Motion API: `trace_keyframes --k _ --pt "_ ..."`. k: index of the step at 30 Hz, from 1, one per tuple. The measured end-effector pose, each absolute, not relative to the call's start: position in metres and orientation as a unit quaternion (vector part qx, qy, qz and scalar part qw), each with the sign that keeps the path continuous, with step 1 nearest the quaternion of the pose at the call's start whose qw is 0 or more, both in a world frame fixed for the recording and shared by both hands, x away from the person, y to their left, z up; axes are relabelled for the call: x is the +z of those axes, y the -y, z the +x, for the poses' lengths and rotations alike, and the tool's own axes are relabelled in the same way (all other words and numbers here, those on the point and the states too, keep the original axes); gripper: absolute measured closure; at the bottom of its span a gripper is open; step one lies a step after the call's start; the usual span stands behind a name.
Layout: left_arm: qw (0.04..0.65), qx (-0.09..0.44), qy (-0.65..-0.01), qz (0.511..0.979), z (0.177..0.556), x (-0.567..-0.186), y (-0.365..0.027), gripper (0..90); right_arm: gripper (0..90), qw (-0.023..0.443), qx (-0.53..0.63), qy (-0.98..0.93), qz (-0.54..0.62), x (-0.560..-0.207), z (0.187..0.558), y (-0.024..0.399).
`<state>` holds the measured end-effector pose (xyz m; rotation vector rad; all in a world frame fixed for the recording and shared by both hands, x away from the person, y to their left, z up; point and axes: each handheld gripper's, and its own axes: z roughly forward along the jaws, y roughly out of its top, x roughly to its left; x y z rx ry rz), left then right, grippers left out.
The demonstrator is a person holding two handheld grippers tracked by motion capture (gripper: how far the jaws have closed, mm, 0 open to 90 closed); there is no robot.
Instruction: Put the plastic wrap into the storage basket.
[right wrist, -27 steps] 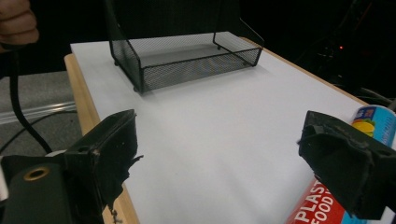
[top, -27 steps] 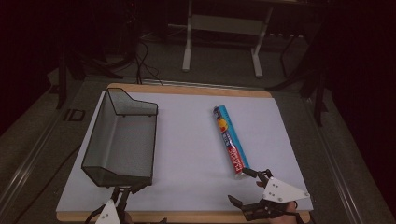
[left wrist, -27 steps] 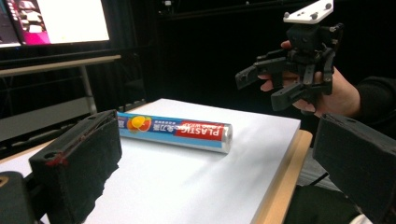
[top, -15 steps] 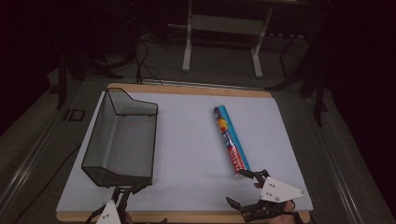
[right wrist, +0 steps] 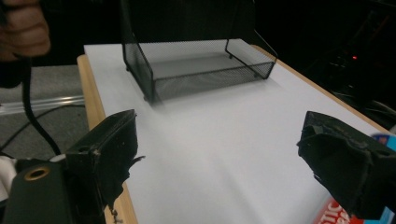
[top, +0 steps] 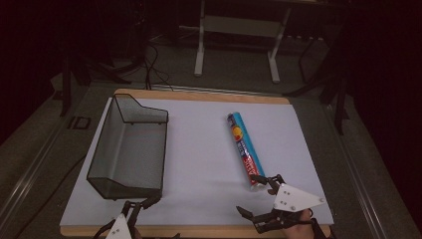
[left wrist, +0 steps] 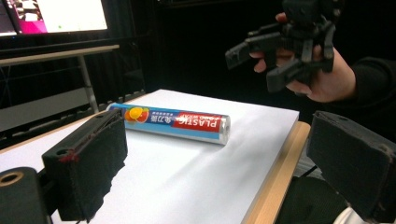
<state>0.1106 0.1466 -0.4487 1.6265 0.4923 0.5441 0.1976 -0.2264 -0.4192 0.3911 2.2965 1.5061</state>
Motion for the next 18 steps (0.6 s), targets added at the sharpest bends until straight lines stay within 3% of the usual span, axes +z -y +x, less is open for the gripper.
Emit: trace_keyframes --k 18 --pt "0.629 0.252 -0.205 0.706 0.108 -0.45 -0.145 5.3 13.5 0.214 0.543 -0.801 0.135 -0.388 0.236 0.217"
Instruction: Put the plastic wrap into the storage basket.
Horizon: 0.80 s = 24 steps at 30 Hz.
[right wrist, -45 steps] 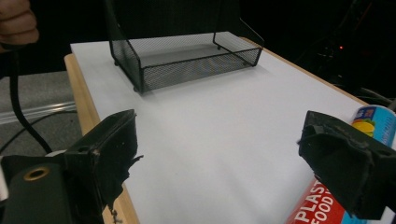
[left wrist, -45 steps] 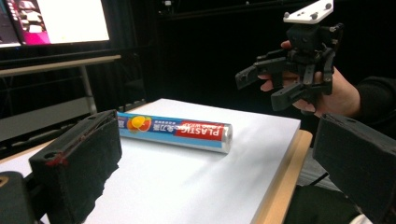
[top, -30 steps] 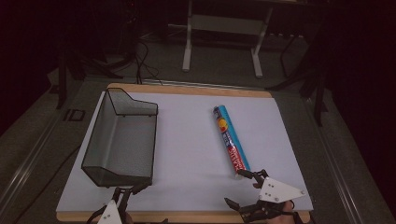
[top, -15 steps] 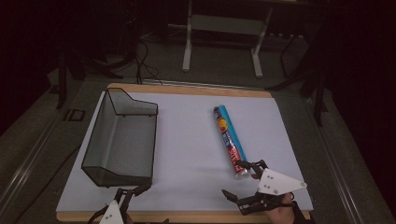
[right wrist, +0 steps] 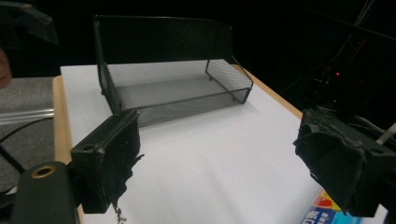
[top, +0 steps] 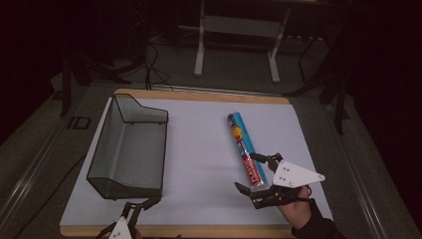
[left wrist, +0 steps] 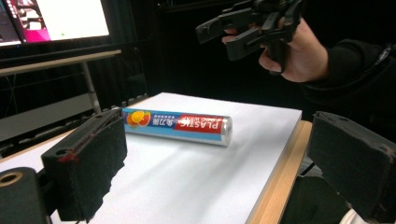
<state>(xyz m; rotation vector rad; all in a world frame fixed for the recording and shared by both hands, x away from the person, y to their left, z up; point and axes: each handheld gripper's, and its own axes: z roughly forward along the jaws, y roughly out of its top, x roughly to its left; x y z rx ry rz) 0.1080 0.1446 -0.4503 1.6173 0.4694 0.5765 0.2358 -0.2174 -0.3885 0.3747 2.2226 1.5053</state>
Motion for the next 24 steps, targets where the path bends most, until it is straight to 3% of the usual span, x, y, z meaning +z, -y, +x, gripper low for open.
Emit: trace_keyframes --k 10,24 --pt "0.63 0.255 -0.196 0.707 0.107 -0.451 -0.143 3.8 11.6 0.235 0.533 -0.793 0.178 -0.386 0.268 0.214" --pt "0.635 0.253 -0.197 0.703 0.108 -0.451 -0.144 3.1 12.6 0.231 0.509 -0.795 0.235 -0.399 0.315 0.214"
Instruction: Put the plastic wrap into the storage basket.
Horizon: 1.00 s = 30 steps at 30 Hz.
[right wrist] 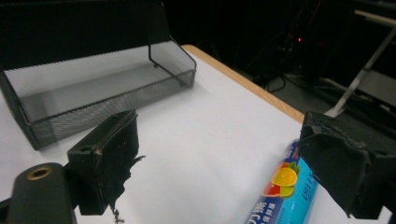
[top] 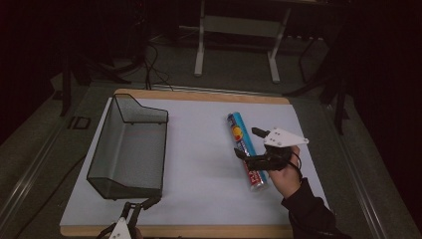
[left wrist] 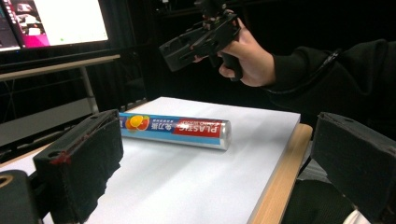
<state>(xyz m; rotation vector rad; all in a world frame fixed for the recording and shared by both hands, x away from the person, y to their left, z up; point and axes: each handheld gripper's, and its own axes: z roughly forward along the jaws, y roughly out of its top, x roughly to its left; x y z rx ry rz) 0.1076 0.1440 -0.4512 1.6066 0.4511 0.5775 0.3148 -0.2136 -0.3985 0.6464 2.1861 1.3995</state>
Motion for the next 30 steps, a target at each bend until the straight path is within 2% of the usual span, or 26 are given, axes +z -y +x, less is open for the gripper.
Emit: trace_keyframes --k 9,20,30 --pt "0.636 0.25 -0.198 0.703 0.108 -0.451 -0.144 3.1 11.2 0.236 0.483 -0.794 0.284 -0.412 0.344 0.215" --pt "0.635 0.247 -0.199 0.704 0.108 -0.451 -0.145 3.0 9.2 0.214 0.462 -0.778 0.368 -0.429 0.381 0.219" --pt "0.636 0.246 -0.198 0.705 0.108 -0.452 -0.144 2.9 9.3 0.173 0.409 -0.785 0.432 -0.452 0.407 0.218"
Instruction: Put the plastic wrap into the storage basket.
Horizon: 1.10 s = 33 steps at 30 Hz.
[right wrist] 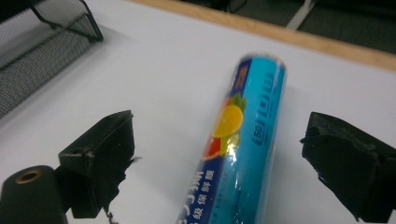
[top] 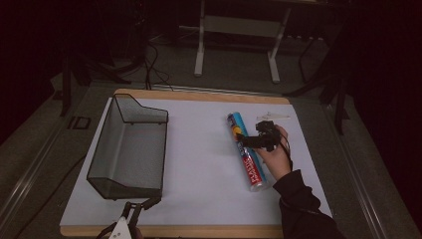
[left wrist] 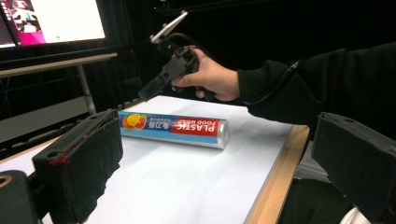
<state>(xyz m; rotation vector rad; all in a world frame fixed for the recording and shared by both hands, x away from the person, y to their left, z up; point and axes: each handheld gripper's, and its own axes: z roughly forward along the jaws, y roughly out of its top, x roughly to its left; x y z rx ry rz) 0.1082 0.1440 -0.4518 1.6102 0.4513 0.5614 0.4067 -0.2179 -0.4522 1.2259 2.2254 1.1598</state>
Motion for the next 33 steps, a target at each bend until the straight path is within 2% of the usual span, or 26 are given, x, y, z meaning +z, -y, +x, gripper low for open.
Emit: trace_keyframes --k 9,19,21,26,28,33 --pt "0.635 0.243 -0.195 0.707 0.108 -0.452 -0.144 2.8 12.4 0.145 0.367 -0.789 0.47 -0.472 0.426 0.219" --pt "0.634 0.243 -0.193 0.708 0.108 -0.452 -0.143 2.8 15.8 0.086 0.297 -0.801 0.512 -0.497 0.437 0.212" --pt "0.635 0.242 -0.192 0.708 0.108 -0.452 -0.143 2.8 19.9 0.066 0.272 -0.805 0.523 -0.502 0.438 0.211" --pt "0.634 0.242 -0.191 0.709 0.108 -0.452 -0.143 2.8 21.4 0.056 0.257 -0.804 0.533 -0.503 0.439 0.21" --pt "0.634 0.24 -0.192 0.71 0.108 -0.452 -0.143 2.8 23.5 0.034 0.232 -0.805 0.545 -0.503 0.444 0.205" --pt "0.633 0.24 -0.19 0.711 0.108 -0.452 -0.143 2.8 26.6 0.029 0.198 -0.806 0.557 -0.502 0.448 0.196"
